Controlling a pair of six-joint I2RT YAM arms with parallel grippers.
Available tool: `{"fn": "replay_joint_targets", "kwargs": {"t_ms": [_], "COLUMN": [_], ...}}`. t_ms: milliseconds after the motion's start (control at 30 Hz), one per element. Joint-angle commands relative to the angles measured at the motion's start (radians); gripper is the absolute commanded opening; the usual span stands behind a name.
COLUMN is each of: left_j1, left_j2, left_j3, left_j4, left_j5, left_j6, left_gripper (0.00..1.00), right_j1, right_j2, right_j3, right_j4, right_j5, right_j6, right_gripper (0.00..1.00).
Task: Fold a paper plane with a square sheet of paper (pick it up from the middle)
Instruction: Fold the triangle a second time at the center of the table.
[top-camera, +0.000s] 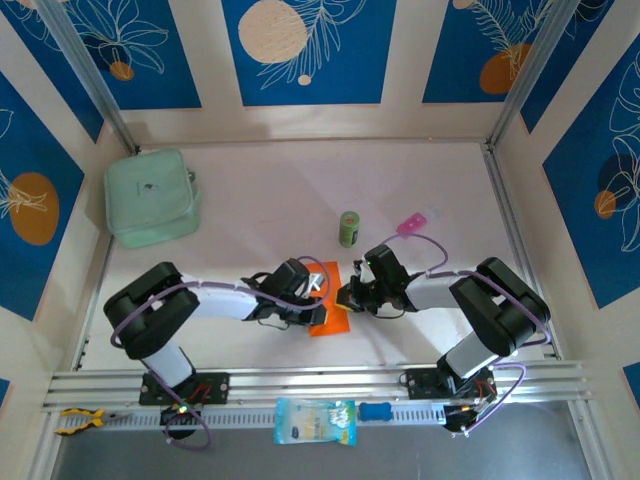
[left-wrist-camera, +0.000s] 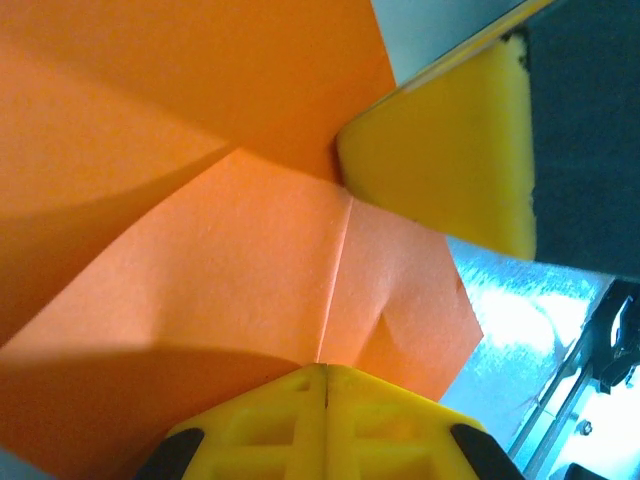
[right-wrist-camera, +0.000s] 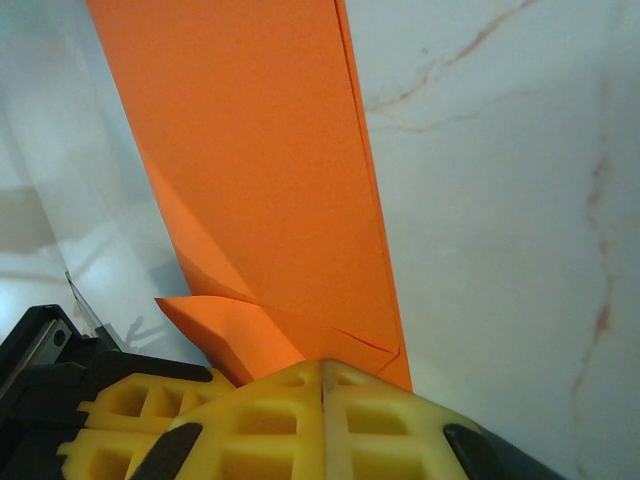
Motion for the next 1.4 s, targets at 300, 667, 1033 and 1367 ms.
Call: {"fn": "replay_joint_targets", "kwargs": {"t_ms": [300, 667, 1033, 1367], "left_j1": [0.004, 0.004, 0.003, 0.007], "left_j2": [-0.094, -0.141, -0.249, -0.26], "left_j3": [-0.076, -0.148, -0.125, -0.002], "left_j4": [-0.186, -0.182, -0.251, -0.25], "left_j5": [0.021, 0.049, -0.014, -0.086], "left_j6": [0.051, 0.041, 0.058, 0.06], "left_gripper": [0.07, 0.07, 0.08, 0.12], "right_j1": [0.007, 0.009, 0.012, 0.014], "right_j2": [0.028, 0.03, 0.024, 0.028], "right_j3": [-0.01, -0.009, -0.008, -0.003], "right_j4": [-0.079, -0.08, -0.087, -0.088], "right_j5": [0.06, 0.06, 0.065, 0.06], "right_j6": [0.0, 0.001, 0.002, 0.0], "right_gripper": [0.0, 0.0, 0.0, 0.0]}}
